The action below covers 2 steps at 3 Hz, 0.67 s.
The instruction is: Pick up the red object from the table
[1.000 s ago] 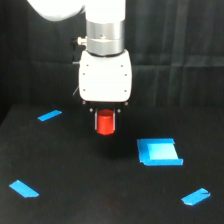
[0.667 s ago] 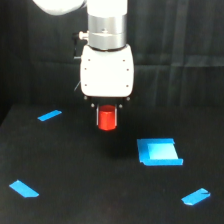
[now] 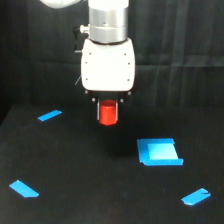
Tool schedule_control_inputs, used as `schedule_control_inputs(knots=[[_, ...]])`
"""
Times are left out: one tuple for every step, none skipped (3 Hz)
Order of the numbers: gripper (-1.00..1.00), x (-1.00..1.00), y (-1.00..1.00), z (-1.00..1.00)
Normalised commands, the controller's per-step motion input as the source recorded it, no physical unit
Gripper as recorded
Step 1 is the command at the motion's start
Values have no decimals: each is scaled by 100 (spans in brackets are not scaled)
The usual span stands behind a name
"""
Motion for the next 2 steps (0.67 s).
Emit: schedule_control_inputs(knots=[[-92, 1, -6, 12], [-100, 6, -5, 8]])
